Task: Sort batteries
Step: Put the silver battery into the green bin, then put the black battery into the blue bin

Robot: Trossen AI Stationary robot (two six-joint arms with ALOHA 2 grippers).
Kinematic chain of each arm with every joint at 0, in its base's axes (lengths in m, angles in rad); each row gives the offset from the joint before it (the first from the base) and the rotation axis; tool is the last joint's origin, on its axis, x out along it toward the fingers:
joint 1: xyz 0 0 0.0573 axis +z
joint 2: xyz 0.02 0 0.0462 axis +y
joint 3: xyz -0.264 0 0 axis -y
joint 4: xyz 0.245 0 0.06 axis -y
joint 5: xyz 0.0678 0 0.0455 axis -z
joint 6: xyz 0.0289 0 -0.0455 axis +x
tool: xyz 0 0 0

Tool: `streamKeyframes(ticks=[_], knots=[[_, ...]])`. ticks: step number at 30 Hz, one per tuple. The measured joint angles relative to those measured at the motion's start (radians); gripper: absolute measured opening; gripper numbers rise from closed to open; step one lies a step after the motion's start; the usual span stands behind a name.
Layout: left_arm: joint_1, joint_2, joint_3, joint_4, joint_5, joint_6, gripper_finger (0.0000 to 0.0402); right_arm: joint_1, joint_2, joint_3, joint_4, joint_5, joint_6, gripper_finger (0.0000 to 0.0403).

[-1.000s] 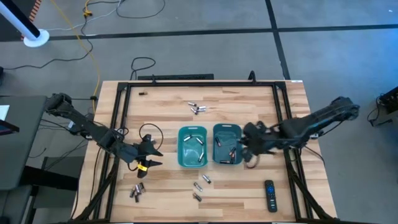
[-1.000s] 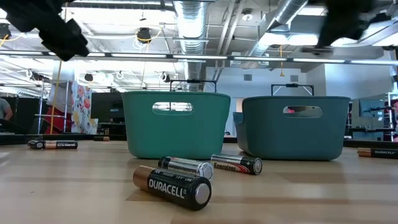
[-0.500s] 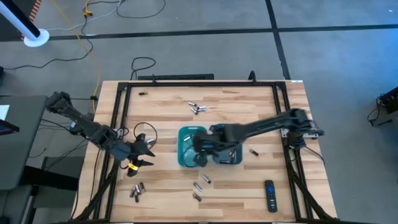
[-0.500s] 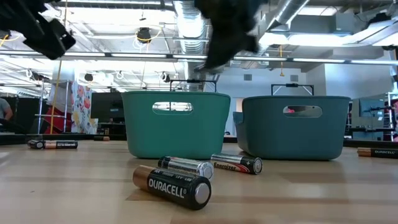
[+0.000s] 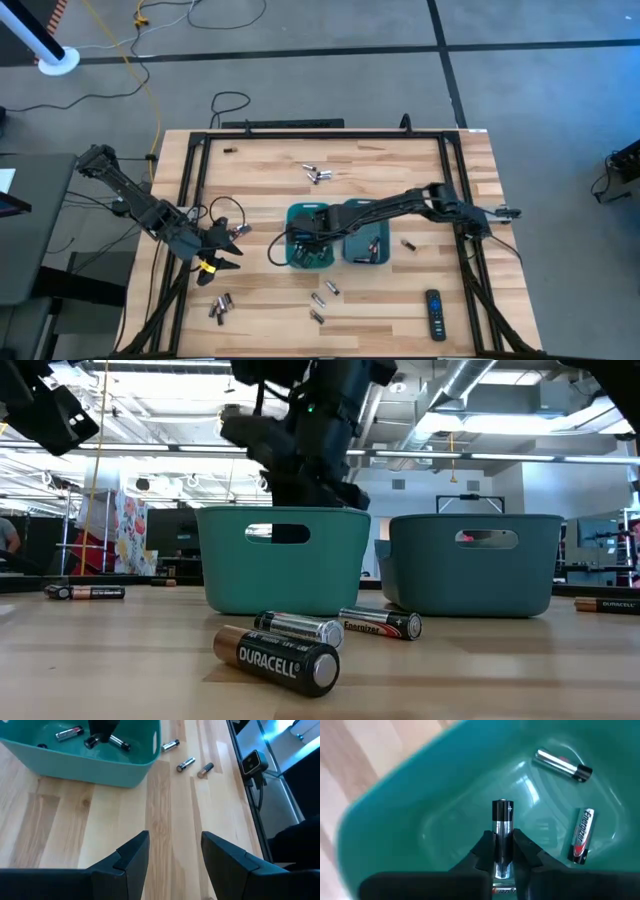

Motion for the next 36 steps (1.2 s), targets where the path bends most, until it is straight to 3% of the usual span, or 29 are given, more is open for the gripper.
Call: streamKeyframes(ticks=[17, 24, 36], knots=[[0.0, 0.002, 0.0, 0.004, -0.001, -0.011, 0.0176, 0.006, -0.012, 0.0, -0.005, 0.002, 0.098, 0.0152], [0.0, 0.034, 0.0, 0.0, -0.001, 0.03, 0.0176, 0.018, -0.062, 0.0, -0.026, 0.02, 0.126, 0.0144], [0.0, 0.152, 0.0, 0.011, -0.001, 0.062, 0.0176, 0.11, -0.203, 0.0, -0.101, 0.241, 0.148, 0.0127]])
